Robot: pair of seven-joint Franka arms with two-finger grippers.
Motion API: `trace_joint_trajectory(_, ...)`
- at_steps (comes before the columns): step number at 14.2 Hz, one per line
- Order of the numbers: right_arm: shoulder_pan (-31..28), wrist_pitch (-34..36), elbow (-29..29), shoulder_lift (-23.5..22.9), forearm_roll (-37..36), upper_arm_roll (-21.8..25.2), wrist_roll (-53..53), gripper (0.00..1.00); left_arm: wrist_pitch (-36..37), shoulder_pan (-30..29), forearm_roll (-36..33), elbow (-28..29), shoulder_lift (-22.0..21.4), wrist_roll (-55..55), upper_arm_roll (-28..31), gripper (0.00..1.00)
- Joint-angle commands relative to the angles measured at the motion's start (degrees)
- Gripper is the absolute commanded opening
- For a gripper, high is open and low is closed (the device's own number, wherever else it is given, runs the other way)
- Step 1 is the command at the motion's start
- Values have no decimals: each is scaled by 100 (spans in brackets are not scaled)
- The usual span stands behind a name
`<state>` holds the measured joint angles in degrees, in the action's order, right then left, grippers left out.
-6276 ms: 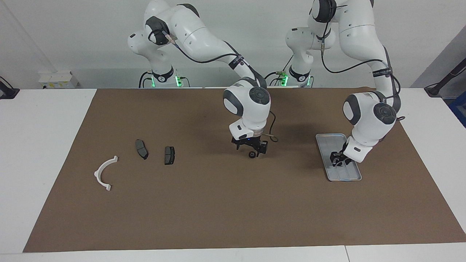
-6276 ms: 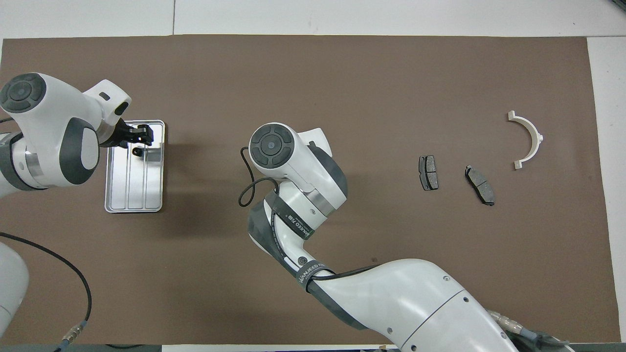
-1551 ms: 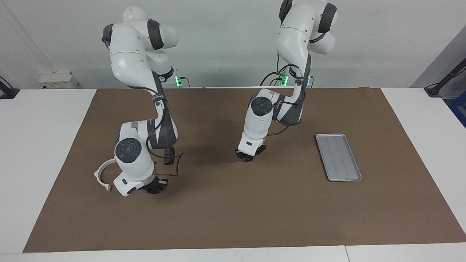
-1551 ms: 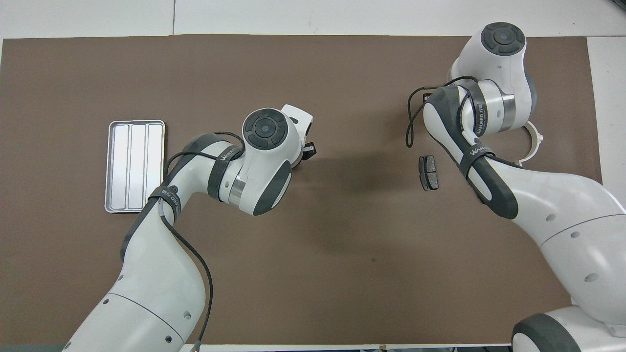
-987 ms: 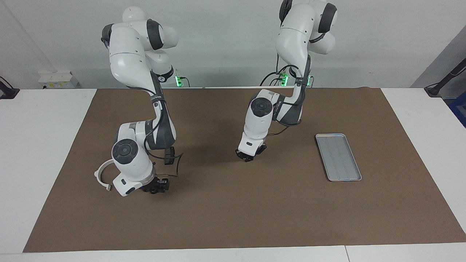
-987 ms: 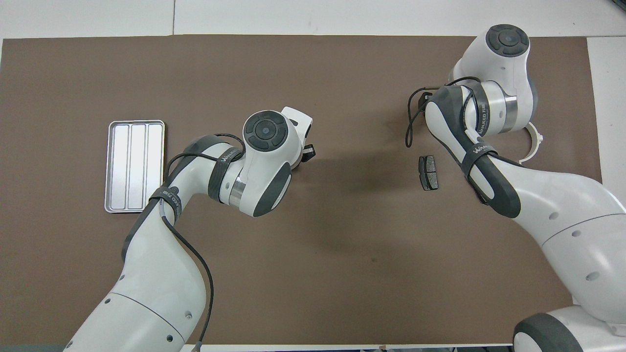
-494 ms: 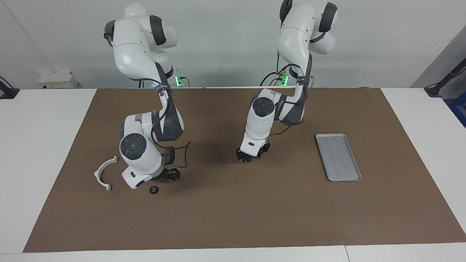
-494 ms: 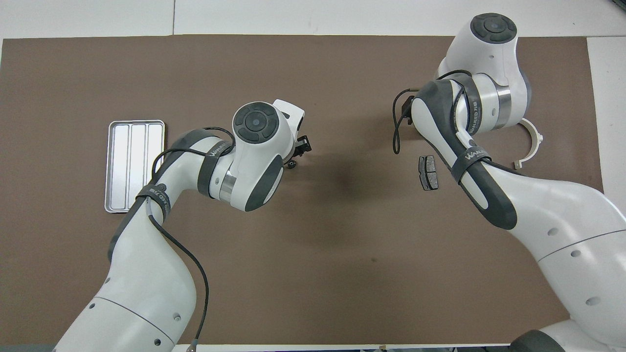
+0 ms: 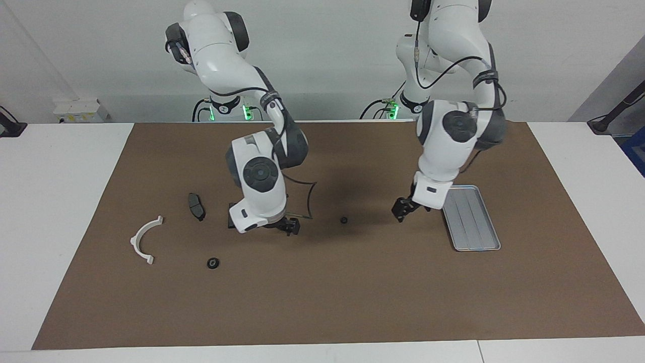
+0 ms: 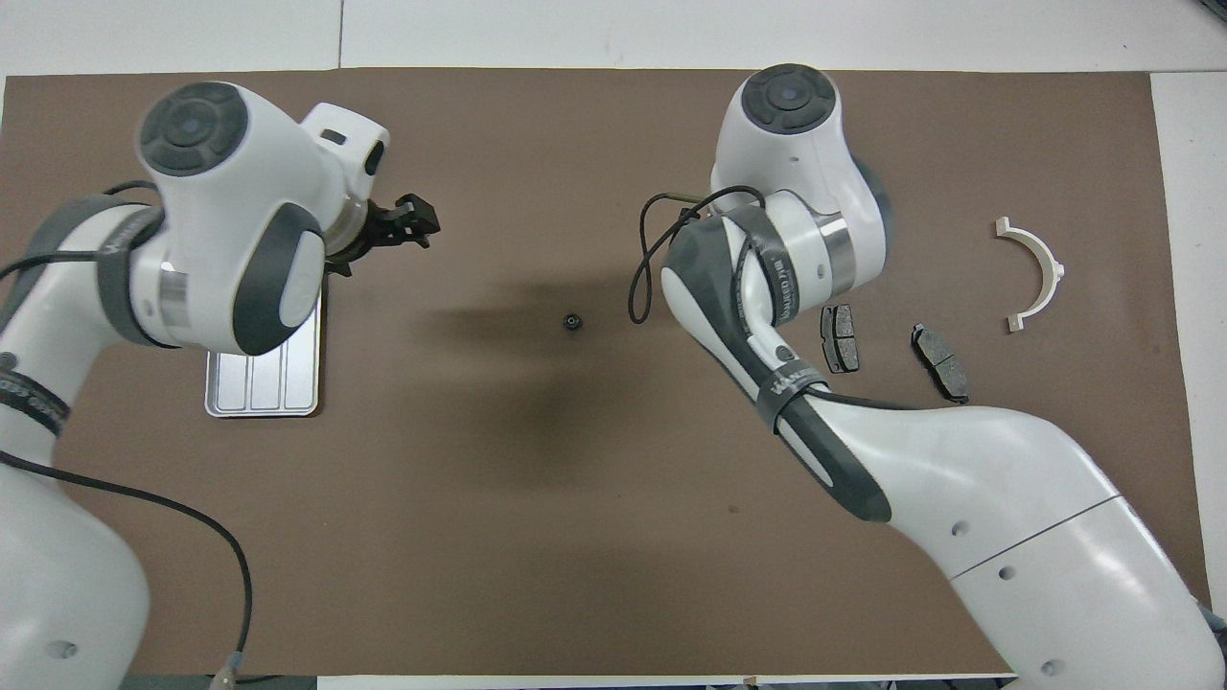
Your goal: Place bearing gear from tray to pile
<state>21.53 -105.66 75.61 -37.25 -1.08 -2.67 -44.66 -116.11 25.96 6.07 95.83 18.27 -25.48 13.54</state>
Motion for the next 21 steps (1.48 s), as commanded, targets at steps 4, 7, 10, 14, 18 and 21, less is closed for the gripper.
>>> trace_joint_trajectory(4,720,-613,-99,-142,213,-23,-1605,100,675,-934,-36,-204,-297,1510,16,100)
trace_joint_trajectory(7,966,-938,-99,-291,196,-23,-1817,100,1308,-935,-227,-249,-745,1748,130,100)
trace_joint_trajectory(10,1317,-1255,-99,-440,90,-14,-1958,100,1556,-1354,-343,-266,-1062,2116,-87,100)
trace_joint_trajectory(14,1397,-1361,-90,-537,-130,-23,-1958,99,1644,-1611,-378,-267,-1238,2258,-396,100)
trace_joint_trajectory(18,1362,-1598,-55,-651,-288,-23,-1967,90,1696,-2092,-378,-275,-1352,2276,-939,100)
trace_joint_trajectory(21,1362,-1607,-55,-704,-297,-23,-2002,88,1671,-2218,-361,-171,-1423,2276,-1108,100)
